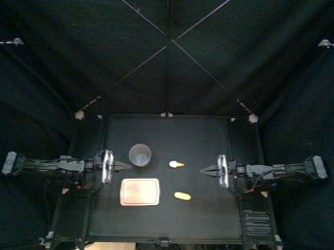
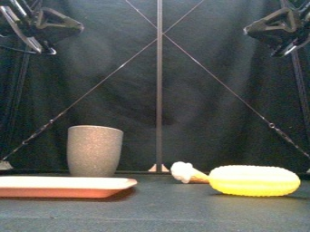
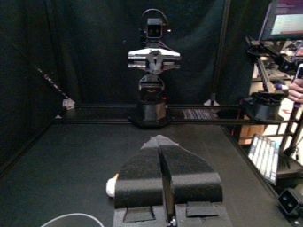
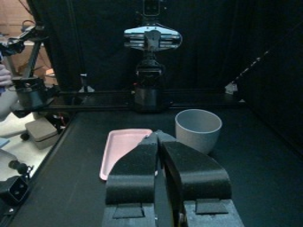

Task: Pick the ice cream then place it in the grey bowl
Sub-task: Pick the ice cream

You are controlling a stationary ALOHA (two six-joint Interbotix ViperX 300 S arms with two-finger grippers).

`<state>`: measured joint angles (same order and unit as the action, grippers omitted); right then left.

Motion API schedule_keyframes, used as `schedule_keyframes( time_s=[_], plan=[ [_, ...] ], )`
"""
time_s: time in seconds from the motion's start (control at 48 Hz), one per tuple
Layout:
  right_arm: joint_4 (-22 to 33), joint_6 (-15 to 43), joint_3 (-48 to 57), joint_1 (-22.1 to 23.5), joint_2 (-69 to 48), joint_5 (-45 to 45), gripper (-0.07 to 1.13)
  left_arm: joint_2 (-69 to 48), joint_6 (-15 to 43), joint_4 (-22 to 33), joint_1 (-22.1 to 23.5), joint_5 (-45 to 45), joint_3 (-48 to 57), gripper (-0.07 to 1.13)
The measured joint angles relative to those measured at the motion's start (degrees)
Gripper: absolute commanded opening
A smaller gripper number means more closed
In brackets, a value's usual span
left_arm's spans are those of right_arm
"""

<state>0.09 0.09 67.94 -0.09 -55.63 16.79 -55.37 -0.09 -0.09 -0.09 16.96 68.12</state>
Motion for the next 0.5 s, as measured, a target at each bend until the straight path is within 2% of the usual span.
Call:
schedule_keyframes(
  time_s=[0.167,0.333,0.375,0.5],
  plan=[
    [-0.6,0.6,-1.1,2.0,4.2,-0.4,0.08,0.0,0.4,-0.7,-1.0,-0.2,0.2,-0.03],
    [-0.5,0.5,-4.9,5.4,16.9,-2.8,0.14,0.0,0.4,-0.8,-1.1,-0.2,0.3,-0.02],
    [-0.2,0.4,-6.2,6.3,20.4,-3.8,0.2,0.0,0.4,-0.8,-1.1,-0.2,0.3,-0.02],
    [1.1,0.6,-9.8,8.5,30.3,-7.0,0.52,0.0,0.4,-0.8,-1.1,-0.3,0.3,-0.02]
  ],
)
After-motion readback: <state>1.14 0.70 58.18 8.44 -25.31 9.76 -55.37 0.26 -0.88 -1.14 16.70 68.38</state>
